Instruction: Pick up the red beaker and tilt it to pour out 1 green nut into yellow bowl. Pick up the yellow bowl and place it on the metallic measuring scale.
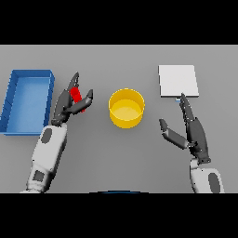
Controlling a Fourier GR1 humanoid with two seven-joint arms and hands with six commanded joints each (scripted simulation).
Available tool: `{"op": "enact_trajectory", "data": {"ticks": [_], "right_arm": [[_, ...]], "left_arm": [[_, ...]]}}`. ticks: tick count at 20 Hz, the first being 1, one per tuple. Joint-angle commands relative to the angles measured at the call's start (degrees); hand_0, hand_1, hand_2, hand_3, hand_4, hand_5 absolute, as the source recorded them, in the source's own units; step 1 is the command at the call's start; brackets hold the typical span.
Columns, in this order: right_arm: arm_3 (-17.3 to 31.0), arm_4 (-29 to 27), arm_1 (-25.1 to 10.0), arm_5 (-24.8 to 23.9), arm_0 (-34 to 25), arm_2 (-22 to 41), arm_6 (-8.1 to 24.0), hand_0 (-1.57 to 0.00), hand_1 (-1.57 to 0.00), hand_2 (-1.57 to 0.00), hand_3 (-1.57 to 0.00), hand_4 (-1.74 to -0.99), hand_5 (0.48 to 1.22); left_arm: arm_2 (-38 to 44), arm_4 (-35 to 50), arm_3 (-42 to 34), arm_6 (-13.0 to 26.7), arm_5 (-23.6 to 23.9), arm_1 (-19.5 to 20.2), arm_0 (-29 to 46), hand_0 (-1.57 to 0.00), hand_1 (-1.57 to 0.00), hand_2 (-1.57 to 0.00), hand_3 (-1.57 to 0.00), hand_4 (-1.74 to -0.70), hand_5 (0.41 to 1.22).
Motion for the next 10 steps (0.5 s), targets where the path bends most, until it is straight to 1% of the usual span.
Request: {"op": "enact_trajectory", "data": {"ticks": [1,2,3,4,5,6,7,8,9,10], "right_arm": [[0.14,-0.18,-0.27,0.19,0.29,-0.21,0.09,0.00,0.00,0.00,0.00,-1.242,0.645],[-0.09,-0.04,-0.43,0.07,0.04,-0.27,0.61,0.00,0.00,0.00,0.00,-1.240,0.645],[-0.63,0.55,-0.20,-0.18,0.72,0.22,-0.19,0.00,0.00,0.00,0.00,-1.236,0.647],[-0.37,0.32,-0.37,-0.30,-0.11,-0.24,0.67,0.00,0.00,0.00,0.00,-1.237,0.648],[-0.69,-0.15,-0.33,0.09,0.57,-0.17,0.20,0.00,0.00,0.00,0.00,-1.239,0.648],[-0.58,-0.26,-0.42,0.28,0.82,-0.21,0.29,0.00,0.00,0.00,0.00,-1.239,0.648],[-0.66,-0.21,-0.49,0.21,0.75,-0.27,0.46,0.00,0.00,0.00,0.00,-1.239,0.648],[-0.08,-0.38,-0.76,0.16,0.46,-0.72,0.17,0.00,0.00,0.00,0.00,-1.241,0.650],[-0.56,-0.51,-0.68,0.20,0.55,-0.62,0.01,0.00,0.00,0.00,0.00,-1.242,0.650],[-0.58,-1.03,-0.31,0.52,0.38,-0.47,0.10,0.00,0.00,0.00,0.00,-1.250,0.647]], "left_arm": [[0.52,0.29,0.49,-1.16,0.52,-0.25,-0.24,-0.08,-0.09,-0.16,-0.13,-1.36,0.761],[1.14,0.40,1.76,-1.13,1.40,-0.57,-1.60,-0.21,-0.23,-0.29,-0.25,-1.40,0.787],[1.42,0.18,2.59,-1.05,2.36,-0.81,-2.33,-0.38,-0.41,-0.46,-0.52,-1.41,0.874],[1.34,-0.70,2.84,-0.91,4.19,-1.16,-2.64,-0.55,-0.59,-0.66,-0.73,-1.47,0.943],[0.49,-2.27,2.66,-2.11,5.50,-1.47,-2.23,-0.76,-0.78,-0.84,-0.88,-1.52,0.999],[-0.11,-3.87,3.34,-1.81,6.71,-1.44,-3.21,-0.92,-0.94,-0.99,-0.98,-1.56,1.043],[-0.36,-4.29,3.82,-1.78,6.51,-1.04,-3.69,-1.05,-1.07,-1.11,-1.06,-1.59,1.079],[-0.75,-4.49,3.50,-2.53,6.39,-0.89,-3.31,-1.15,-1.17,-1.20,-1.11,-1.62,1.107],[-0.90,-4.03,3.08,-3.06,6.18,-1.51,-2.93,-1.24,-1.25,-1.27,-1.15,-1.64,1.130],[-1.02,-4.00,3.14,-2.88,6.10,-1.37,-2.88,-1.30,-1.31,-1.33,-1.24,-1.60,1.148]]}}
